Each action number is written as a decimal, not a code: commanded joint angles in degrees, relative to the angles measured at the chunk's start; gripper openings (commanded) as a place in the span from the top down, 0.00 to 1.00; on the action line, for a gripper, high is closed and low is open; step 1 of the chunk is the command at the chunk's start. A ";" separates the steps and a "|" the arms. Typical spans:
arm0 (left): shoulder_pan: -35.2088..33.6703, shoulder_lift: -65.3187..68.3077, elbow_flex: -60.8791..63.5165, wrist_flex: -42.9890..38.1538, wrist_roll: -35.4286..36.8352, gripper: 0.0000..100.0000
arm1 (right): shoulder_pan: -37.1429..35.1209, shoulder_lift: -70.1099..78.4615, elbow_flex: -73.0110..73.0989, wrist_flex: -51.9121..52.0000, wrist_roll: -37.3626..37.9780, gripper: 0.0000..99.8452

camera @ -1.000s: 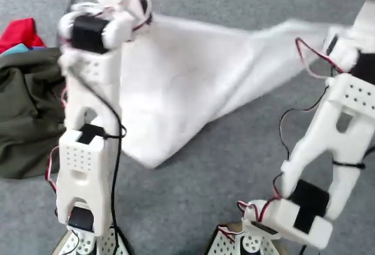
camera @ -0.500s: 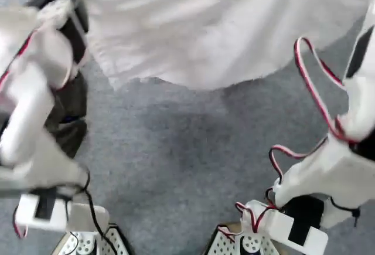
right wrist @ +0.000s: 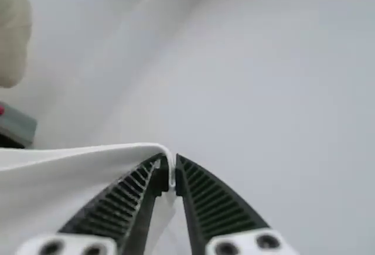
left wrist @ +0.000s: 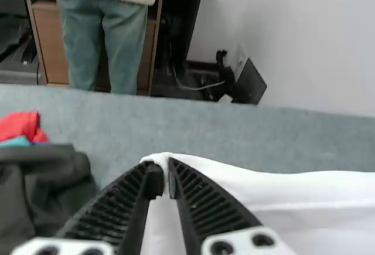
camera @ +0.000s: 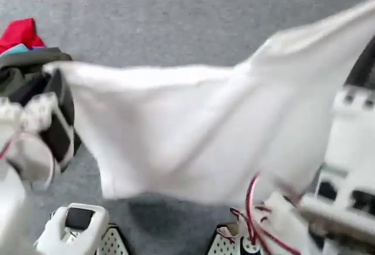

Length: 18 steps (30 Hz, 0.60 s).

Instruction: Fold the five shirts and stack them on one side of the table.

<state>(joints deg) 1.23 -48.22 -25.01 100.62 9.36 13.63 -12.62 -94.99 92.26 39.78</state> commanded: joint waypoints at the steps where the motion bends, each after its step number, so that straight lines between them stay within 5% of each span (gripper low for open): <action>1: -0.22 -7.47 16.57 -2.73 -0.35 0.97 | -1.58 1.19 0.31 5.45 2.55 0.99; 6: -0.48 -10.37 40.84 -22.24 -0.26 0.97 | -1.67 6.90 8.13 4.84 2.46 0.99; 11: -1.63 -6.07 58.59 -53.45 -0.26 0.97 | -1.67 18.59 17.27 -2.99 2.46 0.99; 18: -5.23 19.34 56.57 -87.56 -0.18 0.97 | -1.67 38.46 22.73 -23.91 -2.20 0.99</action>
<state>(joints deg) -2.29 -39.69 36.00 26.59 9.36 12.31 19.74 -72.75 78.02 39.96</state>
